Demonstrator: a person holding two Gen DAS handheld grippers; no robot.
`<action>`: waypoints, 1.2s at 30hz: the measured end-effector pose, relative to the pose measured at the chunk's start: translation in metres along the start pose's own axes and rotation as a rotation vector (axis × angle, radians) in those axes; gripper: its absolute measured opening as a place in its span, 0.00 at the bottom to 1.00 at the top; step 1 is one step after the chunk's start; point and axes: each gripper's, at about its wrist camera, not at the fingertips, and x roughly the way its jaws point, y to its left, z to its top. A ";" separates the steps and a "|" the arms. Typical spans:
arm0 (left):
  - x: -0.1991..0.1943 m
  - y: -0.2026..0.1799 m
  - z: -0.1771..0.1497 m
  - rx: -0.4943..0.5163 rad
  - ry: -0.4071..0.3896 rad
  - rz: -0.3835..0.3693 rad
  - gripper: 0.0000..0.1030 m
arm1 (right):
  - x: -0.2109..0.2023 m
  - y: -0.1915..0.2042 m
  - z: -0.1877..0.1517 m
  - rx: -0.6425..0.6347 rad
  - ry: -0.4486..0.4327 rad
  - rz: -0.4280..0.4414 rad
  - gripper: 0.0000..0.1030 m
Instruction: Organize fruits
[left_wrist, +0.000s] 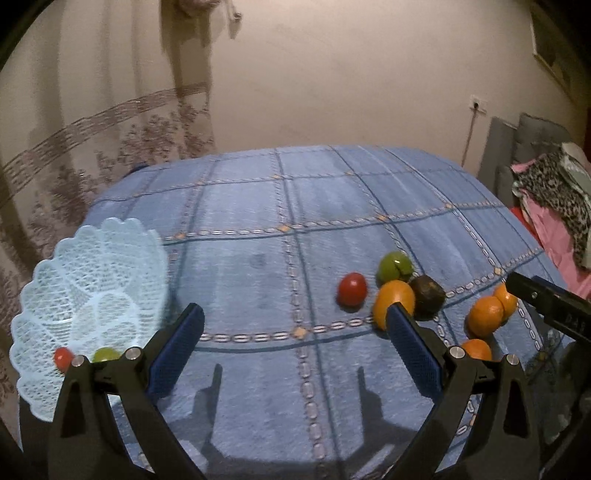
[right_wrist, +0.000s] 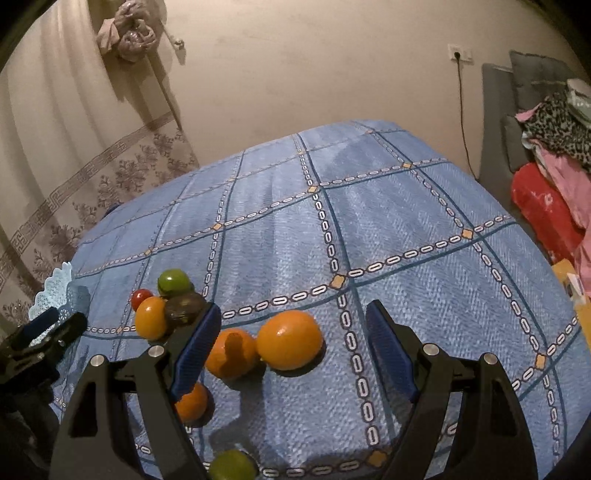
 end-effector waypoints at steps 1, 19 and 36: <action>0.002 -0.004 0.001 0.007 0.006 -0.007 0.97 | 0.002 -0.001 -0.001 0.002 0.004 0.005 0.78; 0.054 -0.056 0.004 0.084 0.107 -0.149 0.57 | 0.001 -0.010 -0.004 0.034 0.002 0.033 0.78; 0.043 -0.060 -0.004 0.074 0.090 -0.204 0.31 | 0.002 -0.018 -0.004 0.062 0.001 0.021 0.78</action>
